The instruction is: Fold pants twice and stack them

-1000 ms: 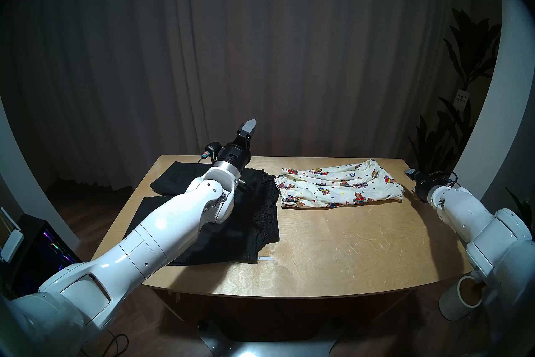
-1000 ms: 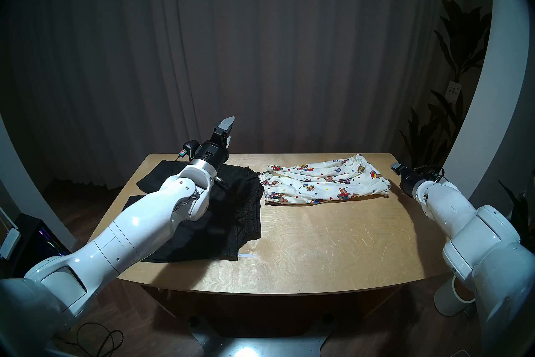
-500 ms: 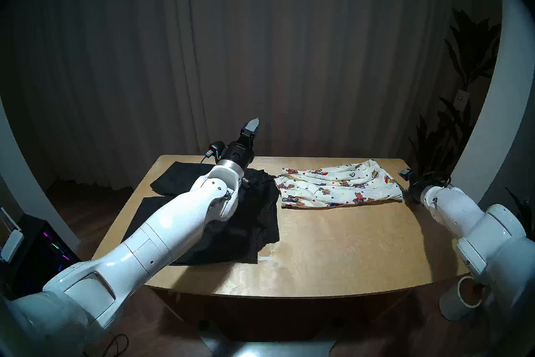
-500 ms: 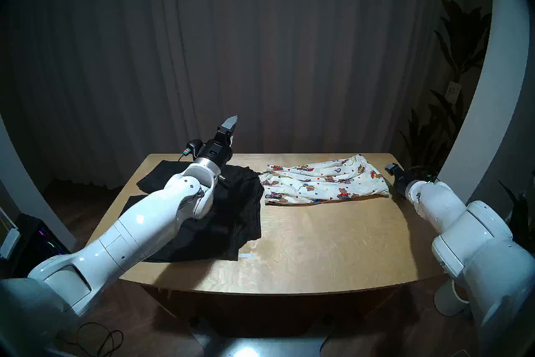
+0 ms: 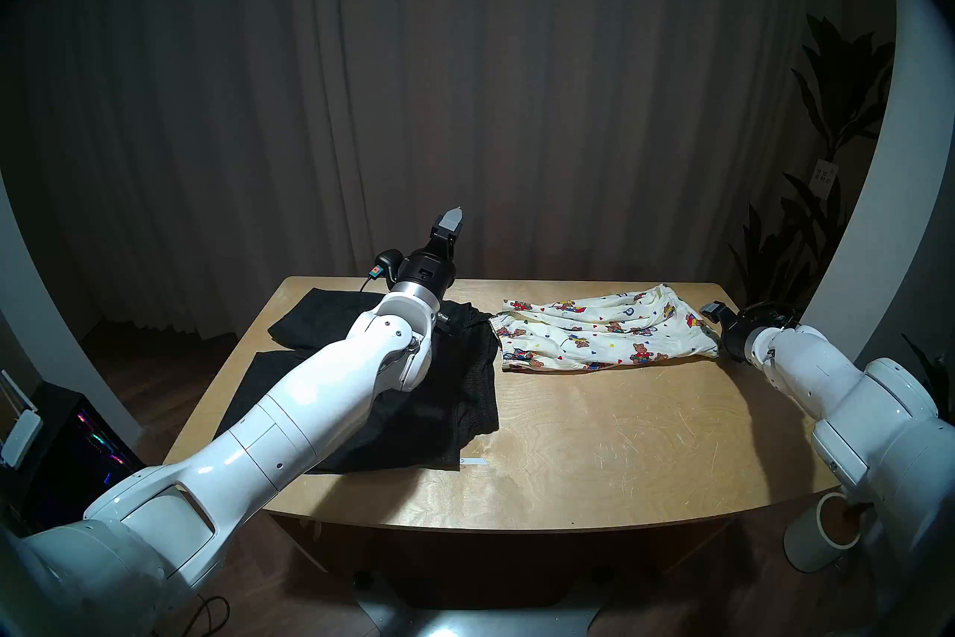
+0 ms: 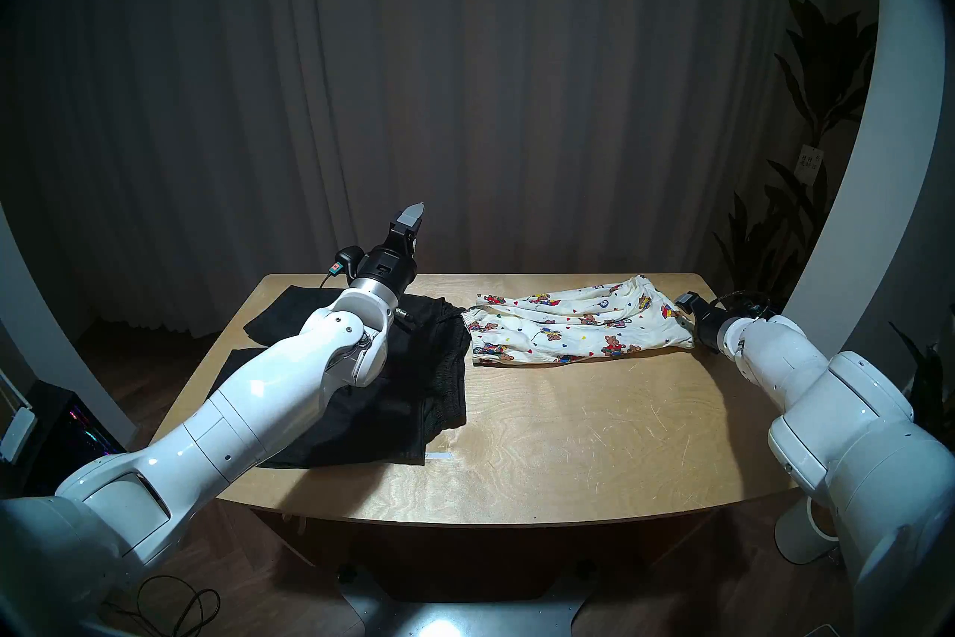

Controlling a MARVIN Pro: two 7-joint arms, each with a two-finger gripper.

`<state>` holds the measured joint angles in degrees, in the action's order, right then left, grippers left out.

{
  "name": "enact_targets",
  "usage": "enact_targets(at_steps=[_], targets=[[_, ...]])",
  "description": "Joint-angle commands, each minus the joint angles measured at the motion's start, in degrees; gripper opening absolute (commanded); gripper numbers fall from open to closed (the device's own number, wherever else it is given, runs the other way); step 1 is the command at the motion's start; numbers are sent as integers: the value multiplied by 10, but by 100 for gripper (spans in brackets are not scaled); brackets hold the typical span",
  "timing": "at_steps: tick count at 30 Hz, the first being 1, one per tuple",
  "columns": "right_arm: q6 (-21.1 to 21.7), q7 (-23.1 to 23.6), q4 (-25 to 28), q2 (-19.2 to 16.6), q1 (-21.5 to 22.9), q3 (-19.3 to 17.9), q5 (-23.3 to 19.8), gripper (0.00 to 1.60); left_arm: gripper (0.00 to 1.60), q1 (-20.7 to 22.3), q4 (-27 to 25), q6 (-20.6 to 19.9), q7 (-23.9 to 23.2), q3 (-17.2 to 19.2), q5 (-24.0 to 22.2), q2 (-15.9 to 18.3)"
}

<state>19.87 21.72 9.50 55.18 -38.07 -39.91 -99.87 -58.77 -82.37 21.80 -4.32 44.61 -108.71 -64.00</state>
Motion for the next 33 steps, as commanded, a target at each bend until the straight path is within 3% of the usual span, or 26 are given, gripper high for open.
enact_targets(at_steps=[1,19,20,22,23,24,26,31,33], targets=[[22,20,2,1,5,17,17,160,160,7,-18,17,1,10,4,-1],[29,31,-8,8,19,61,63,160,160,-10,-45,39,7,17,3,8],[29,31,-9,7,20,62,64,150,160,-10,-46,40,7,17,3,8],[28,33,-11,8,20,65,67,146,160,-11,-48,42,7,18,2,8],[28,30,-13,9,20,65,67,132,160,-12,-50,43,8,18,2,8],[27,30,-14,9,21,68,70,103,160,-13,-51,44,8,18,2,9],[21,28,-17,12,20,68,70,73,160,-15,-53,45,8,17,2,10],[5,22,-25,19,21,64,69,61,160,-17,-58,48,10,17,2,13],[0,19,-27,20,23,64,70,48,160,-17,-58,48,10,15,3,12]])
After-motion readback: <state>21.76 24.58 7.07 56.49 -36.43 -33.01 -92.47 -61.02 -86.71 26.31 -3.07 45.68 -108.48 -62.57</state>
